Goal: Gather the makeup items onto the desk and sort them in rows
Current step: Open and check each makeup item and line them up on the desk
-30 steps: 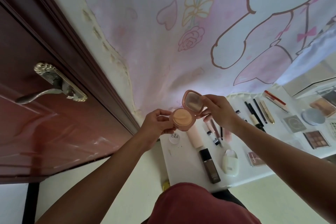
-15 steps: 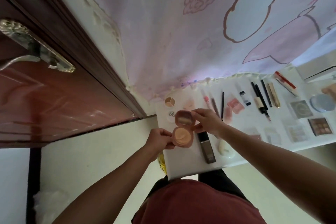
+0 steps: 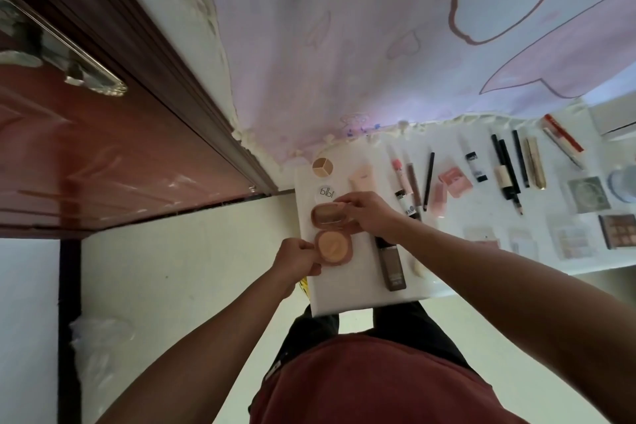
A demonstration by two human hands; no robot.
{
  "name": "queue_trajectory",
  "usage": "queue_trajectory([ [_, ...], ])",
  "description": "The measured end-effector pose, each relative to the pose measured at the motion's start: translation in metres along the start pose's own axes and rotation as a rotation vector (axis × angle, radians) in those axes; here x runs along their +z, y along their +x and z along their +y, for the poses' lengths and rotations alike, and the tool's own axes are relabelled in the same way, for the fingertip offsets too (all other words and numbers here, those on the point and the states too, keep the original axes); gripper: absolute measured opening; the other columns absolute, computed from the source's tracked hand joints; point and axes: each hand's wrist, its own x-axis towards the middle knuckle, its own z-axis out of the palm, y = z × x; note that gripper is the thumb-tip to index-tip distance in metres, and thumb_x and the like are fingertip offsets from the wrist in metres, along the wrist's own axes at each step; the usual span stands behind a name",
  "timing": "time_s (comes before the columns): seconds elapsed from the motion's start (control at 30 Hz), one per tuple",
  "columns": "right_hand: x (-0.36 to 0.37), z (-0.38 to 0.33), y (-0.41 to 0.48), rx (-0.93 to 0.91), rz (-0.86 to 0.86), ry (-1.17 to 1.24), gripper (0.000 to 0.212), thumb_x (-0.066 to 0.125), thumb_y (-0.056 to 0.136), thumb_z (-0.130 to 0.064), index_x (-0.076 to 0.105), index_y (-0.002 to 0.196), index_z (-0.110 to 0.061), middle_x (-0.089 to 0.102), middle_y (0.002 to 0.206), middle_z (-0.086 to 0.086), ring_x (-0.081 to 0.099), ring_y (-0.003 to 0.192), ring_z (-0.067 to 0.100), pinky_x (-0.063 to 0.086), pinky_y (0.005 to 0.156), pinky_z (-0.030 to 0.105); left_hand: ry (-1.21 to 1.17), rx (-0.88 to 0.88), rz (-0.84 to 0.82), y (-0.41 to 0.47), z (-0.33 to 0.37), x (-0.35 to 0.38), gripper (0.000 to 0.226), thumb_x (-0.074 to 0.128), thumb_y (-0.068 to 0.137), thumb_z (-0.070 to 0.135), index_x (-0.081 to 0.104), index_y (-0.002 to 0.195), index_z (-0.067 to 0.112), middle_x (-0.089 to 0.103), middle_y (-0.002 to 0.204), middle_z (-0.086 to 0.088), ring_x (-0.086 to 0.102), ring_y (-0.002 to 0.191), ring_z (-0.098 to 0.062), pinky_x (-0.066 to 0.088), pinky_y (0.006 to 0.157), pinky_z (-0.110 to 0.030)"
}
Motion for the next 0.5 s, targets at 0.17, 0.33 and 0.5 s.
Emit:
queue_trajectory([
  [0.17,-0.003,-0.002,0.001,0.033,0.021,-0.072,0.021,0.064,0.095,-0.017,0.068,0.113,-0.009,0.064,0.088,0.009,0.061,0.069,0.024,0.056,0.061,0.03,0.017,-0.015,-0.082,-0.003,0.0,0.0,0.003,0.068,0.082,0.0,0.066,0.081,0.002,0.062,0.077,-0.01,0.058,0.067,-0.022,0.055,0.066,-0.032],
  [0.33,-0.01,-0.001,-0.006,0.077,0.009,-0.116,0.028,0.067,0.092,-0.019,0.063,0.119,-0.012,0.065,0.098,0.01,0.062,0.082,0.023,0.057,0.076,0.038,0.06,-0.012,-0.076,-0.005,-0.002,0.0,0.005,0.063,0.085,0.003,0.063,0.082,0.007,0.062,0.082,-0.01,0.057,0.072,-0.024,0.054,0.069,-0.036],
  [0.5,-0.028,0.003,-0.015,0.086,0.055,-0.072,0.031,0.068,0.092,-0.017,0.061,0.12,-0.008,0.063,0.1,0.011,0.062,0.076,0.018,0.055,0.068,0.032,0.094,0.032,-0.047,-0.006,0.009,-0.005,0.004,0.06,0.087,0.005,0.061,0.089,0.008,0.06,0.089,-0.012,0.057,0.074,-0.026,0.054,0.069,-0.037],
])
